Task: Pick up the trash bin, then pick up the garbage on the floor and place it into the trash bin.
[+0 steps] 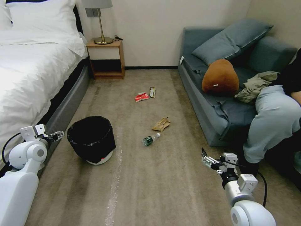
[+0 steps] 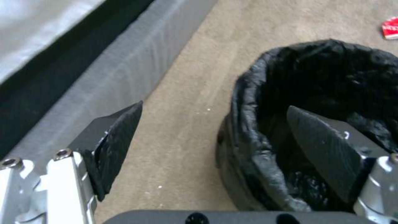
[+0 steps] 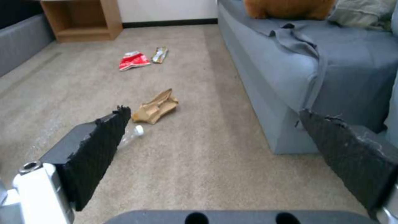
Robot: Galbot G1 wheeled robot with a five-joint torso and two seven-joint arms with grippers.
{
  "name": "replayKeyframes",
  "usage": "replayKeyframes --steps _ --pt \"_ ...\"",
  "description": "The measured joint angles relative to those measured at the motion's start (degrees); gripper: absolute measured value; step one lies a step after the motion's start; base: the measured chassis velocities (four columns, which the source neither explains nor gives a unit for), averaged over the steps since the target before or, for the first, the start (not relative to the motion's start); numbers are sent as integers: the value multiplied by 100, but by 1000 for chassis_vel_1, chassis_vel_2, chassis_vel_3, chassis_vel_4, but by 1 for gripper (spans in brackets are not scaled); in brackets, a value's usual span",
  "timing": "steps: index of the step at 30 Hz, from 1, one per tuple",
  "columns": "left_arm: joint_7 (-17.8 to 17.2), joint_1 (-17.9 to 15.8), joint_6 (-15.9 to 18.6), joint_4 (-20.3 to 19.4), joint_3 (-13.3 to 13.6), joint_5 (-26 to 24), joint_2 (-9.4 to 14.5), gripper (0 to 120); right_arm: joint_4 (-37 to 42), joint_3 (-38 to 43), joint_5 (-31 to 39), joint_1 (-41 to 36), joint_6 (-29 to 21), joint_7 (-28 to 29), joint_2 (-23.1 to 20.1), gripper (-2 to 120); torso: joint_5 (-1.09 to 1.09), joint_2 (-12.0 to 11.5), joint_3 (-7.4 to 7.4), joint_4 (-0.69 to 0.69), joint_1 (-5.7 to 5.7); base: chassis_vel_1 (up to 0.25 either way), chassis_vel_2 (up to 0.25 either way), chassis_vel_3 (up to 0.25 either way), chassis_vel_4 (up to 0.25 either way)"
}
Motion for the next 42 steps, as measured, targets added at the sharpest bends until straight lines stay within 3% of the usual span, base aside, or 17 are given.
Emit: replayKeyframes --steps 12,20,33,42 --pt "128 -337 -77 336 468 44 -101 95 -10 4 -49 -3 19 -8 38 100 0 0 0 0 0 0 0 0 0" --pt "162 -738 -128 845 776 183 -196 94 -43 6 -98 -4 62 -10 77 100 0 0 0 -1 0 0 0 0 0" --pt "315 -974 -231 1599 911 496 -371 94 -42 -54 -199 -40 111 -14 119 100 0 0 0 0 0 0 0 0 0" --pt "372 -1074 -286 1871 947 617 -457 94 -41 -114 -274 -79 172 -18 139 100 0 0 0 0 0 0 0 0 0"
